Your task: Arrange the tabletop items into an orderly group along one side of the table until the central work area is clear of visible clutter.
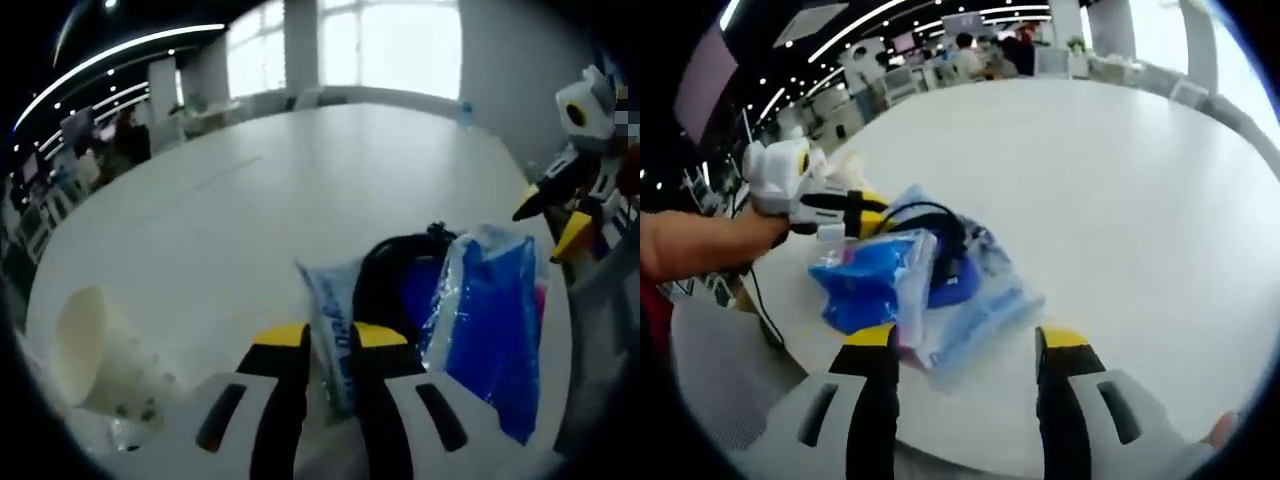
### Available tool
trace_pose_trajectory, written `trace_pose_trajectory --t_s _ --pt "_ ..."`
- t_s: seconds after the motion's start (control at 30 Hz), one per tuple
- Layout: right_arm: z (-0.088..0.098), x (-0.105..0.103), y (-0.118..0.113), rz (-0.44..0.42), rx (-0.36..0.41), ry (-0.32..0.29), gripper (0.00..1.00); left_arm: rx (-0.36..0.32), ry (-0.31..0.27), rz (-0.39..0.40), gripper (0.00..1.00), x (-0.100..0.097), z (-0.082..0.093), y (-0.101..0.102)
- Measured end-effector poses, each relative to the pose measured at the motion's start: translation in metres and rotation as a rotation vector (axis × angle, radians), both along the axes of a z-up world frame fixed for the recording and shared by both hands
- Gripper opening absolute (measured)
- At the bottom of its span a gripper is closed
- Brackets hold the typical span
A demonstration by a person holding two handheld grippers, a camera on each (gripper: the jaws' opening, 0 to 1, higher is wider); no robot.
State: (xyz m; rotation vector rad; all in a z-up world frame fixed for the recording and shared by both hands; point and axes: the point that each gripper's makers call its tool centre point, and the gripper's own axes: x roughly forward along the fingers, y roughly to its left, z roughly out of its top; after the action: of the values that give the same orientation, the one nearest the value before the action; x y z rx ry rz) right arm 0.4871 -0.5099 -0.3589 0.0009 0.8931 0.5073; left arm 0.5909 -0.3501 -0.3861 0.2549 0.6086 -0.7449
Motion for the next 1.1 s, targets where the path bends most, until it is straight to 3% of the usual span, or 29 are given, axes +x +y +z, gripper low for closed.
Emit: trace_pose_trajectory --t_s 0.1,0.37,0.57,0.87,1.0,1.1 --pt "-0.005 -0.003 0.002 -0.011 0.008 0.057 0.36 -0.002 0.008 -0.002 0.13 0.000 -0.001 0.000" --pt "-0.020 -0.005 0.004 -0.006 -0.009 0.147 0.21 -0.007 0.012 -0.005 0.13 0.001 -0.002 -0.001" --pt "-0.028 -0.005 0.003 0.007 -0.022 0.177 0.20 -0.006 0.016 -0.005 0.12 0.001 -0.002 -0.002" --pt "-0.034 -0.003 0.004 0.042 -0.032 0.193 0.11 0.012 0.014 -0.002 0.11 0.002 -0.002 -0.003" --pt "-0.032 0.000 0.004 0.046 -0.041 0.179 0.08 0.009 0.008 0.003 0.01 0.002 0.002 -0.004" --pt "-0.030 0.002 0.003 0.053 -0.045 0.162 0.05 0.021 0.004 0.001 0.00 0.002 0.002 -0.004"
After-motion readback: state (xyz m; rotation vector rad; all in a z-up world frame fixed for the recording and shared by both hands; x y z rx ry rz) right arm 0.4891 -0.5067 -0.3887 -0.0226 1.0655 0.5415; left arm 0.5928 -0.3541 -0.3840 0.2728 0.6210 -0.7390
